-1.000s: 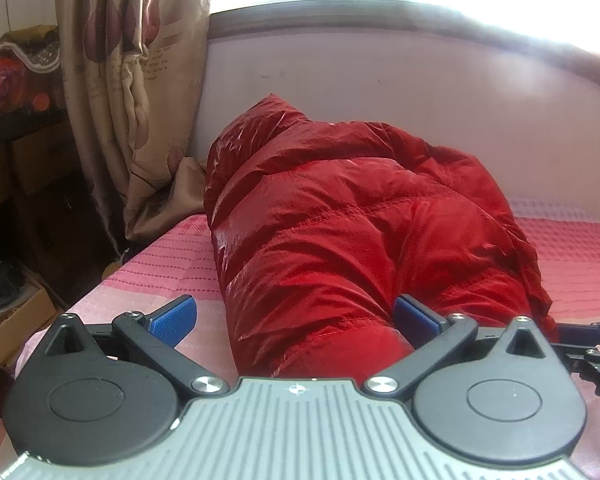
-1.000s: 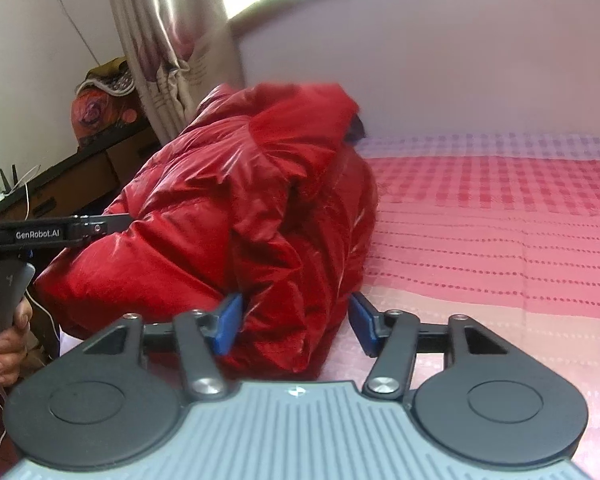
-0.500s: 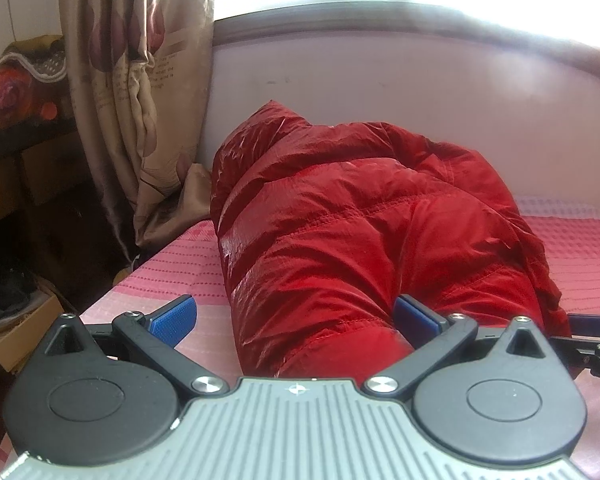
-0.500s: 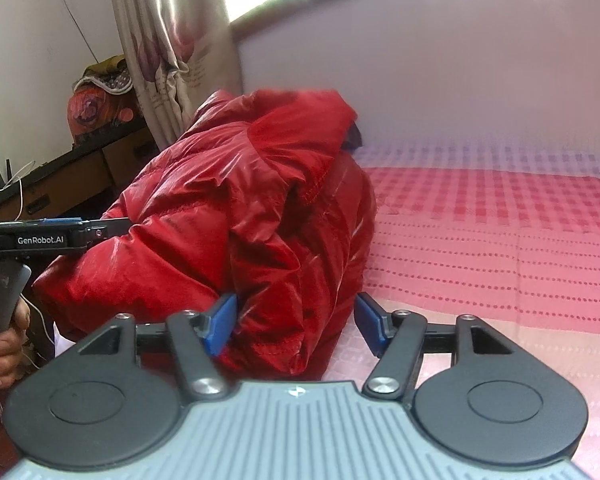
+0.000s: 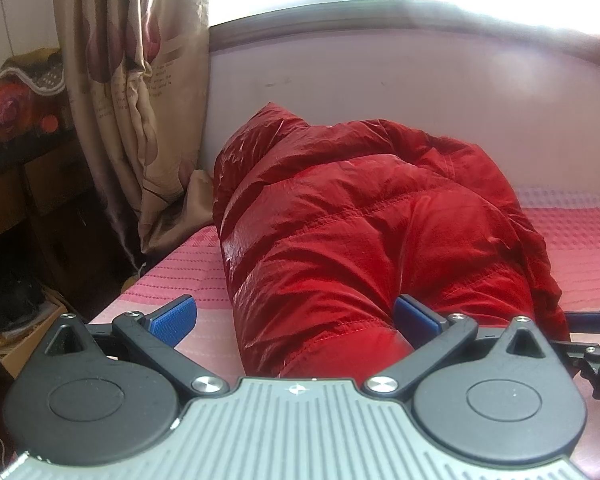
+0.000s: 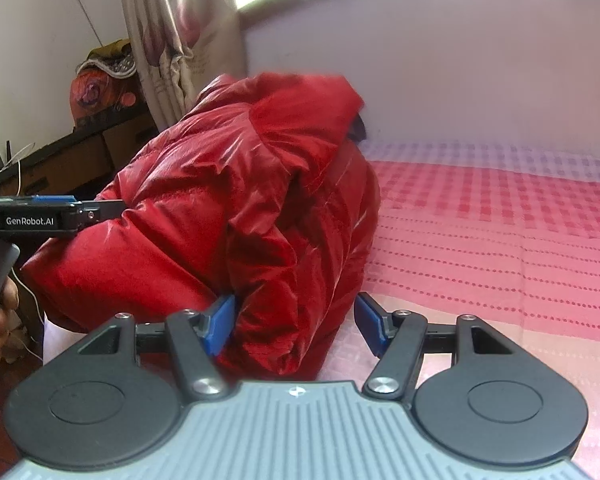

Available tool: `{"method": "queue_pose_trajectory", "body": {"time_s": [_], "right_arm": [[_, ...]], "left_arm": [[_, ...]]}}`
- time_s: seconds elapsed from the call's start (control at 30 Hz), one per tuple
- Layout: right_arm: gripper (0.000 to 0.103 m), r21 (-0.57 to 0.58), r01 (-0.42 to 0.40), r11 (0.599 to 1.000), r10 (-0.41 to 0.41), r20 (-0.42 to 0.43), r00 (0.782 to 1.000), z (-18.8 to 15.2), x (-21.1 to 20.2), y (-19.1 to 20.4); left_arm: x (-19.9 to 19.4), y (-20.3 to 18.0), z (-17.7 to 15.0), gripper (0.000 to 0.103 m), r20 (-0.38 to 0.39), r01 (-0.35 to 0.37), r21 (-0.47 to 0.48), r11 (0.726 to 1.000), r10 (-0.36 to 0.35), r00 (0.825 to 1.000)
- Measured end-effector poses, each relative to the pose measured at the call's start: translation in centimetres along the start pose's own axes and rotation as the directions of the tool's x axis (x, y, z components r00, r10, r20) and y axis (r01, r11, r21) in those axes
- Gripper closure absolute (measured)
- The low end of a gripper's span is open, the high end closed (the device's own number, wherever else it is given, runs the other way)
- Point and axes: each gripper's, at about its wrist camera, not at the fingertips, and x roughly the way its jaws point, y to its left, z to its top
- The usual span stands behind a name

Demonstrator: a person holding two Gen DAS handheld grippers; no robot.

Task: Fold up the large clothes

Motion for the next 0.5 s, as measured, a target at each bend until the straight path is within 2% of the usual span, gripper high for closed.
{"method": "queue_pose_trajectory", "body": {"time_s": [0.27, 0.5], "right_arm": [[0.039, 0.006, -0.004, 1.000, 0.004, -0.007, 1.000, -0.1, 0.2, -0.1], [0.038, 0.011, -0.007, 1.000, 0.007, -0.005, 1.000, -0.2, 0.2, -0.3]], "left_arm": [[0.0, -0.3, 0.2, 0.000, -0.001, -0.023, 0.018, 1.000, 0.023, 1.000], [-0.3, -1.2, 0.2, 0.000, -0.003, -0.080, 0.013, 0.997, 0.081, 0.997]]}}
